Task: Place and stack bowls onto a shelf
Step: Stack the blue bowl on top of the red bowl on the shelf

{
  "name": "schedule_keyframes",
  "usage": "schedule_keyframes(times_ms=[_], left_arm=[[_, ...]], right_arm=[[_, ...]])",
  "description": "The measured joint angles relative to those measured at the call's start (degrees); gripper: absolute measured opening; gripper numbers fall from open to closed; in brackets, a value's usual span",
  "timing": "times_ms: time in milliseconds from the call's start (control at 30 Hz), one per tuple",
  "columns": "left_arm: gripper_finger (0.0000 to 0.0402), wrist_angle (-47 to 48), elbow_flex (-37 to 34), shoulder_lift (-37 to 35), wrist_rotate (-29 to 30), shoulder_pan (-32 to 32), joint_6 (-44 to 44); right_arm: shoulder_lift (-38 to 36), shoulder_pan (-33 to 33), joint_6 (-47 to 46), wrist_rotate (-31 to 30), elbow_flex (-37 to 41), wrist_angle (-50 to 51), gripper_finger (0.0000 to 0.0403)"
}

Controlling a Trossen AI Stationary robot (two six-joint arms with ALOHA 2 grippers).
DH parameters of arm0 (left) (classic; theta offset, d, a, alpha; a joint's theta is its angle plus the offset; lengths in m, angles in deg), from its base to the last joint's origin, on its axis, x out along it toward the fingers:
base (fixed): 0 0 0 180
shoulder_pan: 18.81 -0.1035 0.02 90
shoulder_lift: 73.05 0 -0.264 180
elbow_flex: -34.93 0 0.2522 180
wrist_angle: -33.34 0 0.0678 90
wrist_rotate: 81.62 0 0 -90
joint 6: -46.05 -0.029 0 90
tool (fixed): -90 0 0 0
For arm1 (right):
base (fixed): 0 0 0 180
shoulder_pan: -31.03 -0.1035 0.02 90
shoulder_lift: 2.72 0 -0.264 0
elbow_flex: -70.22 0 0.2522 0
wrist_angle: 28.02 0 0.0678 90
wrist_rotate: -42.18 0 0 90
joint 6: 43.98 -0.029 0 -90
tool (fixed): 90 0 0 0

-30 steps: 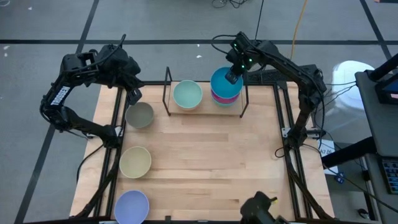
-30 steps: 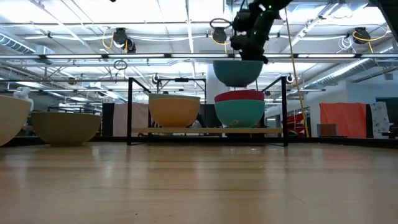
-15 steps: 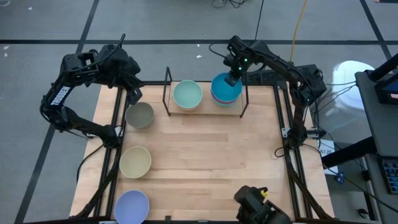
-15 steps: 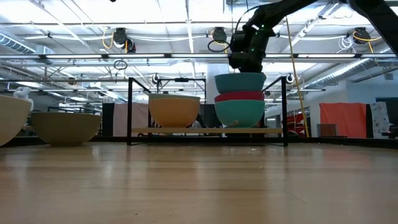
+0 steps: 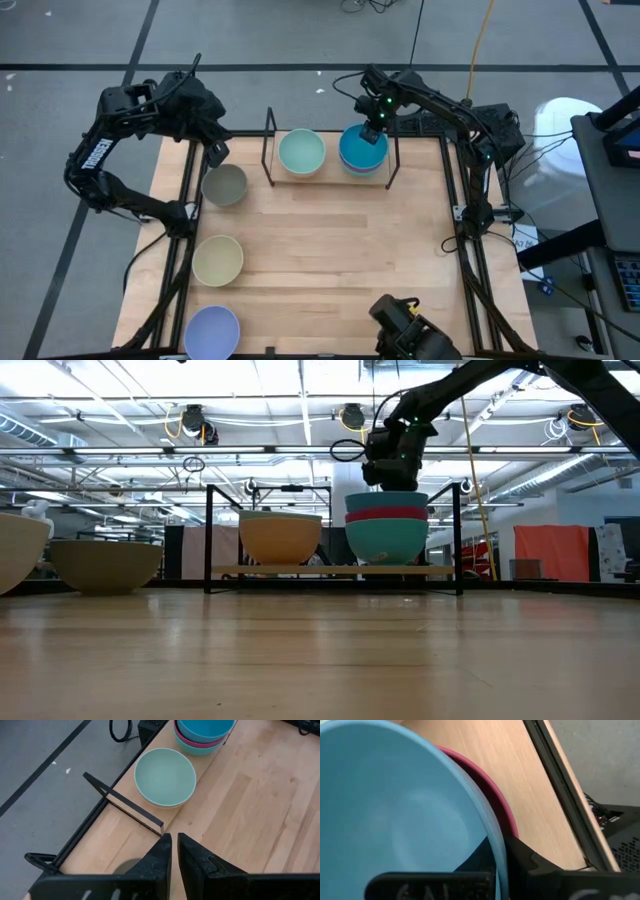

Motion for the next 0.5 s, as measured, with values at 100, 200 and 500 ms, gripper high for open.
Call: schedule_keyframes(times_ms=[100,200,500], left_arm=[[0.0037,0.0,0.0,0.0,0.0,0.0,0.0],[0.0037,0.0,0.0,0.0,0.0,0.0,0.0],[0.0037,0.0,0.0,0.0,0.0,0.0,0.0]], right_arm=[[-0.1,0.3,0.2,0.0,1.1,-0.2,0.0007],[-0.2,0.3,0.4,-0.1,1.7,-0.4,0.0016],[-0.4,-0.4,2.3,-0.5,2.0,-2.2,0.0090]])
